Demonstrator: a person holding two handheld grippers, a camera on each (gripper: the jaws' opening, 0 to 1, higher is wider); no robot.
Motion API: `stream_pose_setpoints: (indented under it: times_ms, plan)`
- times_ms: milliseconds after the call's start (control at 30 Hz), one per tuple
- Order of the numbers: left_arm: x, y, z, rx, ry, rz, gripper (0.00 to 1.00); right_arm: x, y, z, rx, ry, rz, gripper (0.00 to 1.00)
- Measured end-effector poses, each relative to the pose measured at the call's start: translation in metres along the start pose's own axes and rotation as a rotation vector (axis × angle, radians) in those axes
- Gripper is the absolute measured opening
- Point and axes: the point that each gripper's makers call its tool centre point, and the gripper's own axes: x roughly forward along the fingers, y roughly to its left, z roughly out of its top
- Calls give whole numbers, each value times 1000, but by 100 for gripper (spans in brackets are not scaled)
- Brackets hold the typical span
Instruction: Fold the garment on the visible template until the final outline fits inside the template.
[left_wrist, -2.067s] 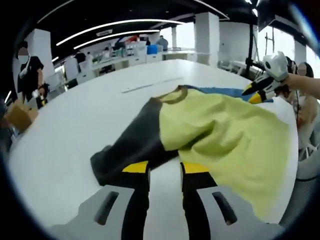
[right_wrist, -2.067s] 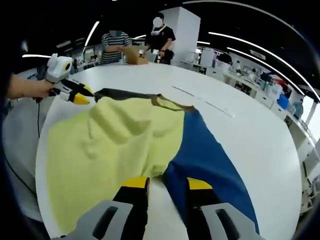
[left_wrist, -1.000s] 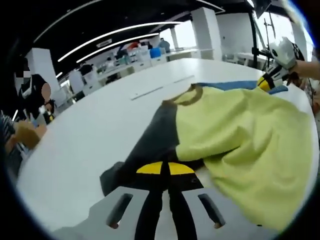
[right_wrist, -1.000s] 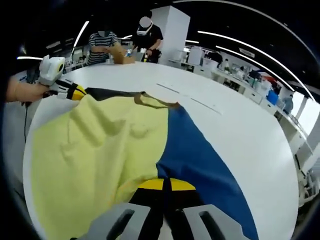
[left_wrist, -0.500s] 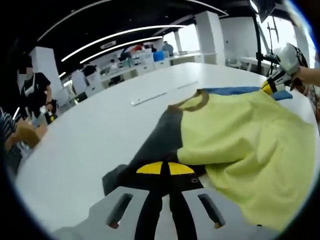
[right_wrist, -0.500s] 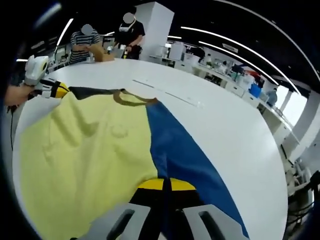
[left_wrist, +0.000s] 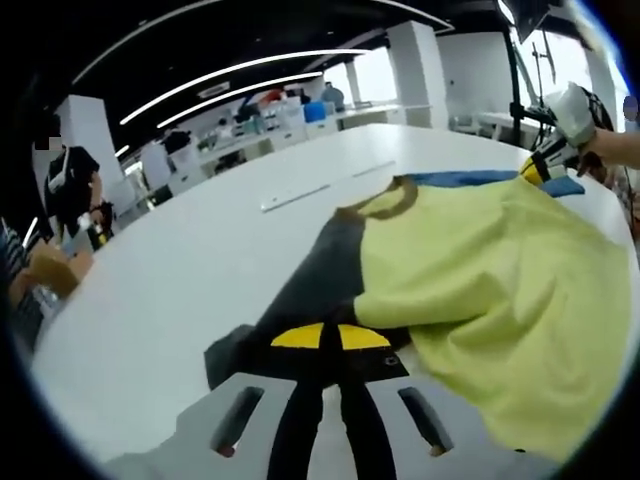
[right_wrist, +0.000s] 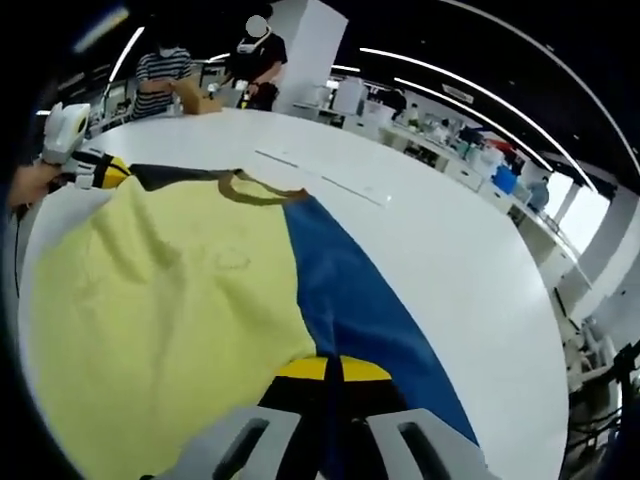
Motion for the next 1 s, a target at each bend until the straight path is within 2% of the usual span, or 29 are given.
stream_pose_setpoints:
  times_ms: [100, 200, 333, 533, 767, 933, 1000]
  plan:
    - [-4, 0, 1, 2, -6, -2, 7, -5, 0, 4, 18, -17, 14, 0]
    - [-8, -1, 2, 6, -14, -8, 13, -10, 6, 11, 55, -45, 48, 15]
    - [-13, -3, 1, 7, -11, -16, 20, -17, 11, 12, 88, -54, 85, 28]
    - [-26, -7, -2, -35, -14, -33, 29, -32, 21, 11, 95, -48, 124, 51]
    - [-46, -8, -4, -47, -25, -33, 40, -49, 24, 7, 116, -43, 141, 65]
    - [-52, 1, -10, -65, -20, -6, 50, -60, 24, 8, 138, -68, 152, 76]
    - [-56, 7, -13, -115, -22, 6, 54, -64, 26, 9, 142, -74, 153, 80]
